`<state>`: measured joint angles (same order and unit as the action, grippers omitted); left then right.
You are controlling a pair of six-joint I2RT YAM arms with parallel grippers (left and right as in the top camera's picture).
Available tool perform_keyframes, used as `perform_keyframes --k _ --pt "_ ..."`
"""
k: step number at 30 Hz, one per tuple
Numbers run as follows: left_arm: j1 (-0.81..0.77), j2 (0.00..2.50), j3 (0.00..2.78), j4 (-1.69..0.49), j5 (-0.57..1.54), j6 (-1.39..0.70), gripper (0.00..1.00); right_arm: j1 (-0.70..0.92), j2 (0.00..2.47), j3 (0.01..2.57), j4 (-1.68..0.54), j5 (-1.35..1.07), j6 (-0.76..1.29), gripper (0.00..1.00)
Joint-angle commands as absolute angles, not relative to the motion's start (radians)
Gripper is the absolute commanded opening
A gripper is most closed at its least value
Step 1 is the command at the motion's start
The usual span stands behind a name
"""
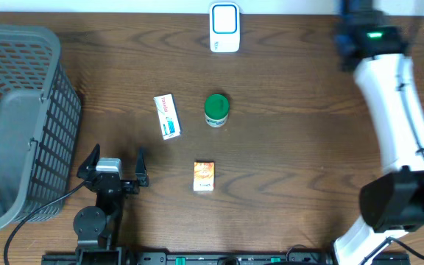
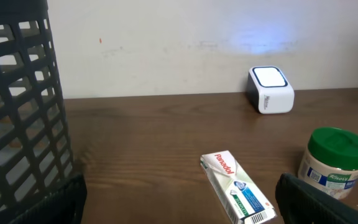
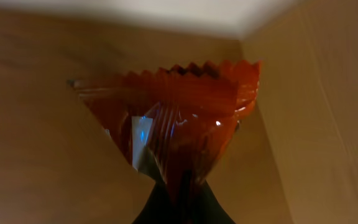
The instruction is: Scan the item barcode
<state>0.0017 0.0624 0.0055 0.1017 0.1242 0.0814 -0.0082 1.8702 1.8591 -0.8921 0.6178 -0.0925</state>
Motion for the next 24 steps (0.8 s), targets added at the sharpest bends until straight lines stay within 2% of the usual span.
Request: perform_keyframes --k 1,12,24 --pt "0.001 0.057 0.005 0.105 0.115 0.076 0.96 -0.150 1.884 1.835 -0.924 0.657 0.012 0.01" --pt "0.001 0.057 0.005 0.105 0.115 0.076 0.96 -0.552 1.897 1.655 -0.788 0.583 0.014 0.01" --pt "0.001 0.056 0.005 0.105 0.115 0.076 0.96 -0.737 1.897 1.333 -0.514 0.376 0.024 0.01"
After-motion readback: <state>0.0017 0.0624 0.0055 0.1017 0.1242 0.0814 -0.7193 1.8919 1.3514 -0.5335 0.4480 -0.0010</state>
